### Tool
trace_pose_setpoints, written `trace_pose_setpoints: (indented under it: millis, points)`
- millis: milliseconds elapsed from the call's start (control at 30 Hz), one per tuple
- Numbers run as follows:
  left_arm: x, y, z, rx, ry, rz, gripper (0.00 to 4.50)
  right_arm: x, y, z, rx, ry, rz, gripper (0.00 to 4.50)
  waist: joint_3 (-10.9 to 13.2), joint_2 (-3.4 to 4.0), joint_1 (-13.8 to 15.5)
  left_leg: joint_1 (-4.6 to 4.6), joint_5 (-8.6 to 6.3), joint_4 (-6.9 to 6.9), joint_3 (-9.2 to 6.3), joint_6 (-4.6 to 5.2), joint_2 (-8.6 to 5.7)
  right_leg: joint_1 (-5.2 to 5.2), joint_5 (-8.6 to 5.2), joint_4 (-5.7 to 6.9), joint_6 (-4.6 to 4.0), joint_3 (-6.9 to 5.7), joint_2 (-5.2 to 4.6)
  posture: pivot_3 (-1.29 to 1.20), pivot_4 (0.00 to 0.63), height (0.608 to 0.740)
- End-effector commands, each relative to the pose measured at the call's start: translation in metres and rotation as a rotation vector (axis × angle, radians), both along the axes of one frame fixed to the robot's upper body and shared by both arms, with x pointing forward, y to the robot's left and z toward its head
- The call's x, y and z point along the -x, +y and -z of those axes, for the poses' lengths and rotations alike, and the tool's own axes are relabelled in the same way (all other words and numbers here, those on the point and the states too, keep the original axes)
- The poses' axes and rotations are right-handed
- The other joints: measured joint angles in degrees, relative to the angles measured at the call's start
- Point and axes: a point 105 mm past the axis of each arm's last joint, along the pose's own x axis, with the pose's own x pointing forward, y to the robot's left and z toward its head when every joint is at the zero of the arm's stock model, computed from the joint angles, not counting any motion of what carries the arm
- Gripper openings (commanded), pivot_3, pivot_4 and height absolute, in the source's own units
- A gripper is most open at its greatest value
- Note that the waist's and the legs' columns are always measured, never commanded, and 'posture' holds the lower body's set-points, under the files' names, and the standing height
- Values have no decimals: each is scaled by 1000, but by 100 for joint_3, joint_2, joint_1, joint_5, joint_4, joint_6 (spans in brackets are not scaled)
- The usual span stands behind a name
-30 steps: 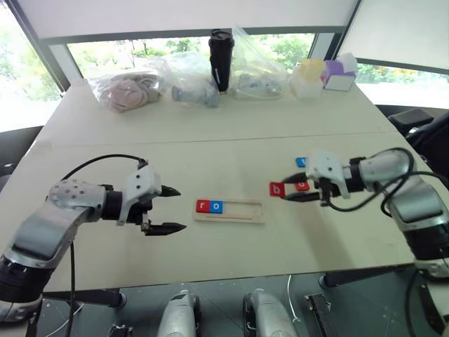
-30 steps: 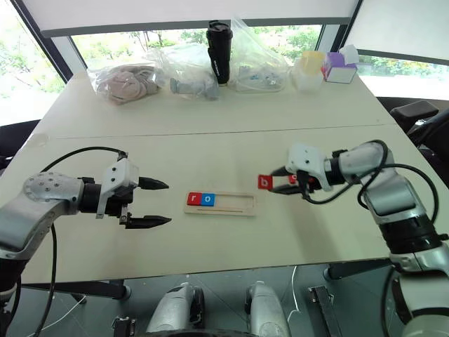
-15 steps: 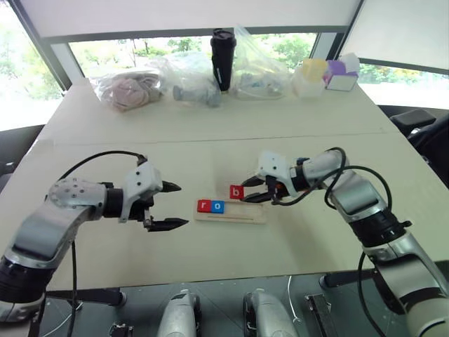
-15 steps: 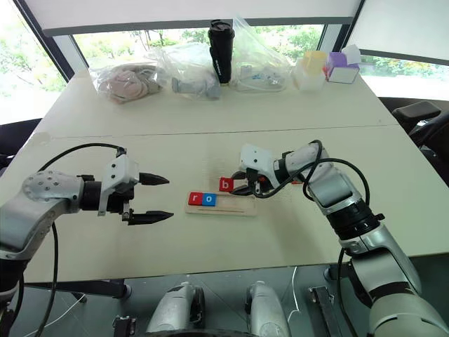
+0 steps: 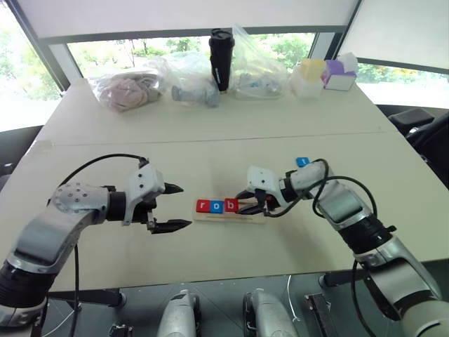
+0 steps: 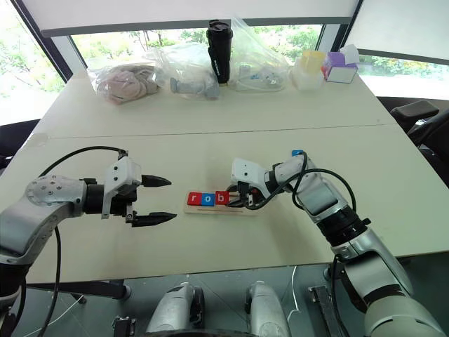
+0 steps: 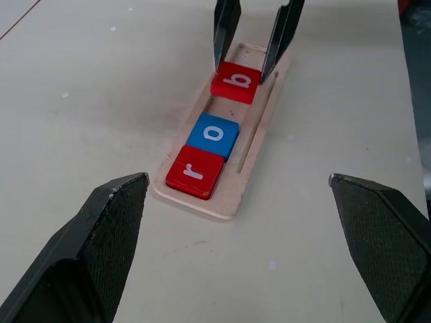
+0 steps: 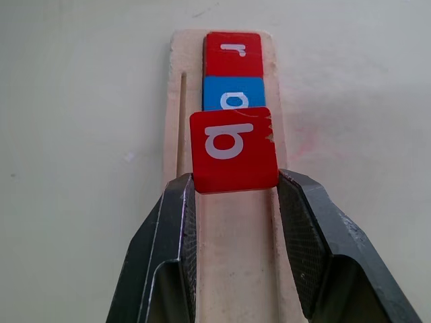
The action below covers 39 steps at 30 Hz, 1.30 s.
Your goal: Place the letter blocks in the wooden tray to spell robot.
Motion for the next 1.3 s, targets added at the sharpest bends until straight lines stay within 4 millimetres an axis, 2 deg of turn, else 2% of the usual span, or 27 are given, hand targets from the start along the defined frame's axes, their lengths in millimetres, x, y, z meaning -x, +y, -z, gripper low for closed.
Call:
trace_pose_setpoints:
  millis: [33,633,733,800,867,1167,1300]
  points:
    - [0,-2,-8,11,-35,12,4500,-4,2,-2,4,-37,3,1156,0,0,3,0,0,0,0,0,0,0,0,0,0,0,0,0,150,740]
    - [0,-3,-6,14,-32,8,4500,-8,4,5,39,-47,3,1156,0,0,-2,1,0,0,0,0,0,0,0,0,-1,0,0,0,150,740]
    - [-1,-3,-5,13,-33,7,4500,-9,6,3,32,-54,-1,2729,0,0,-2,1,0,0,0,0,0,1,0,0,-1,0,0,0,150,740]
    - [-1,-3,-5,13,-34,5,4500,-11,6,0,30,-63,-1,3481,0,0,-3,1,0,0,0,0,0,1,0,0,0,0,0,0,150,740]
    - [-2,-2,-4,12,-34,3,4500,-13,5,-4,23,-73,1,4437,0,0,-1,1,0,0,0,0,0,0,0,0,0,0,0,0,150,740]
    - [-3,-4,-3,14,-35,2,4500,-28,4,-29,-46,-142,21,4437,0,0,-1,0,0,0,0,0,0,0,0,0,0,0,0,0,150,740]
    - [-3,-3,-2,13,-36,1,4500,-16,2,-32,-40,-133,-59,4437,0,0,7,0,0,0,0,0,0,0,2,0,4,0,0,0,150,740]
